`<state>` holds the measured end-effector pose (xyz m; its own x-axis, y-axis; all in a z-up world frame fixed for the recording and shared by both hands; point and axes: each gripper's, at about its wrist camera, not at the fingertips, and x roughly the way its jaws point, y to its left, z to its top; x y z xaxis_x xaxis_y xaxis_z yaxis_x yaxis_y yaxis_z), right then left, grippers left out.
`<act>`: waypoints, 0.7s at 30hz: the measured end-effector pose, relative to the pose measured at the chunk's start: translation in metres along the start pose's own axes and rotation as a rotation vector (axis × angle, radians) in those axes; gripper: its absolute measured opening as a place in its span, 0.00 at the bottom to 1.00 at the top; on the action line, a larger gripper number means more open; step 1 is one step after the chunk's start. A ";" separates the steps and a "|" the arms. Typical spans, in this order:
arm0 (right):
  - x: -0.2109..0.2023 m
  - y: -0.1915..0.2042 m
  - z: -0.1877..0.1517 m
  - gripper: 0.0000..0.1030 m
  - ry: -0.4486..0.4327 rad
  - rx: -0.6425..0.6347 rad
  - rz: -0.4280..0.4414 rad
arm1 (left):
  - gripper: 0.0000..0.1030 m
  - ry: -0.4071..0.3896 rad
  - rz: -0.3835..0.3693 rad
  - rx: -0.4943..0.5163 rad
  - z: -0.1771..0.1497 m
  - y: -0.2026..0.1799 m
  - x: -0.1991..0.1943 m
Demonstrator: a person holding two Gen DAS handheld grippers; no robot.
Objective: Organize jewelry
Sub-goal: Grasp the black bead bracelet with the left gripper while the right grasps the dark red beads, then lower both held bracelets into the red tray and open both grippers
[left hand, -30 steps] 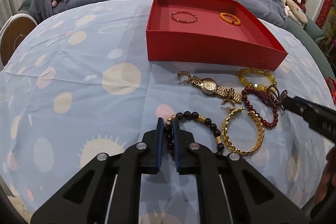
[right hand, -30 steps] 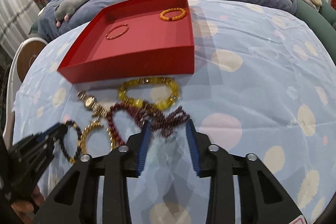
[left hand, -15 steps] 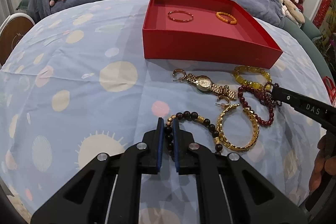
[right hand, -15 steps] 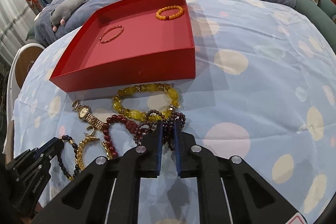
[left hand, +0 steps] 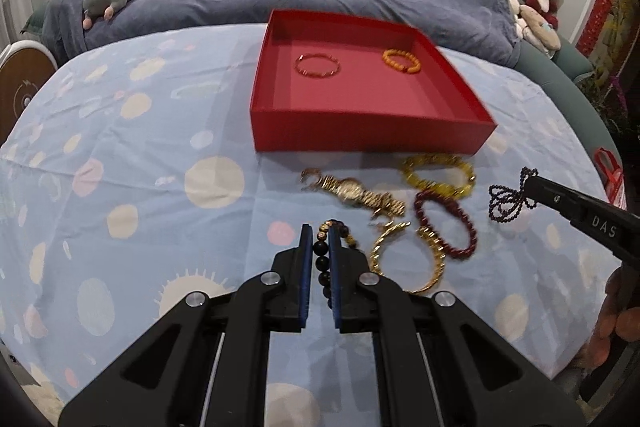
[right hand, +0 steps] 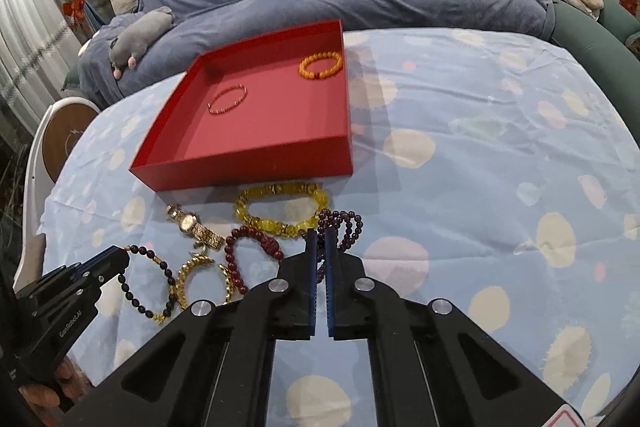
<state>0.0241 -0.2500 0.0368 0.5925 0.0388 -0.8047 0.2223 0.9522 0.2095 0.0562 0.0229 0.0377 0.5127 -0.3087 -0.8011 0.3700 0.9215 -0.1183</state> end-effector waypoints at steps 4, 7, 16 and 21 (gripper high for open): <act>-0.016 0.003 0.012 0.03 -0.033 -0.011 0.020 | 0.07 -0.020 -0.030 0.011 0.016 -0.006 -0.016; -0.024 0.010 0.029 0.03 -0.059 -0.043 0.037 | 0.08 -0.043 -0.063 0.027 0.036 -0.012 -0.029; 0.001 0.035 0.100 0.03 -0.090 -0.118 0.100 | 0.08 -0.134 -0.165 0.064 0.127 -0.030 -0.027; 0.043 0.040 0.134 0.03 -0.065 -0.110 0.106 | 0.08 -0.139 -0.164 0.054 0.165 -0.031 0.011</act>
<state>0.1624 -0.2510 0.0851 0.6576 0.1250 -0.7430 0.0717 0.9713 0.2268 0.1783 -0.0478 0.1296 0.5428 -0.4863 -0.6847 0.4965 0.8434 -0.2054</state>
